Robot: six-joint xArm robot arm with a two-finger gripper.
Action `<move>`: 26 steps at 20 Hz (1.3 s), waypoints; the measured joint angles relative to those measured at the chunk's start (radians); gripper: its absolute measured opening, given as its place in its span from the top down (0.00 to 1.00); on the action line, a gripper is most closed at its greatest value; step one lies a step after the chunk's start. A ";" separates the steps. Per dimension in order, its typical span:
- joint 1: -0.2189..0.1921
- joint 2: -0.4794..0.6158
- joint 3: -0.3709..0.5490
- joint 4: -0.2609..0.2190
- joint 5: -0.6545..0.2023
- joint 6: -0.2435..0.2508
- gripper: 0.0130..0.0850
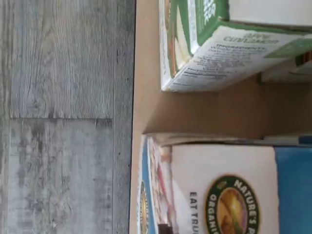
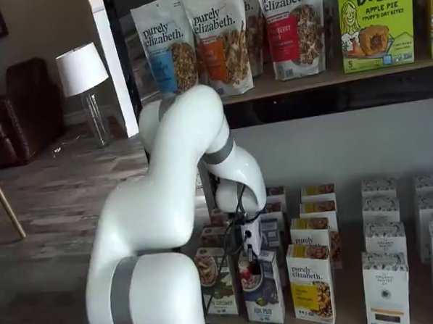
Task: Pick up the blue and white box that is on the bottom shelf, the second box from the left
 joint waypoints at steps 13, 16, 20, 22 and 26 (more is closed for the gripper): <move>0.007 -0.081 0.116 0.004 -0.041 0.001 0.56; 0.010 -0.124 0.173 0.042 -0.057 -0.032 0.56; 0.015 -0.197 0.258 0.091 -0.065 -0.071 0.56; 0.018 -0.234 0.303 0.086 -0.071 -0.064 0.56; 0.031 -0.312 0.400 0.073 -0.094 -0.042 0.56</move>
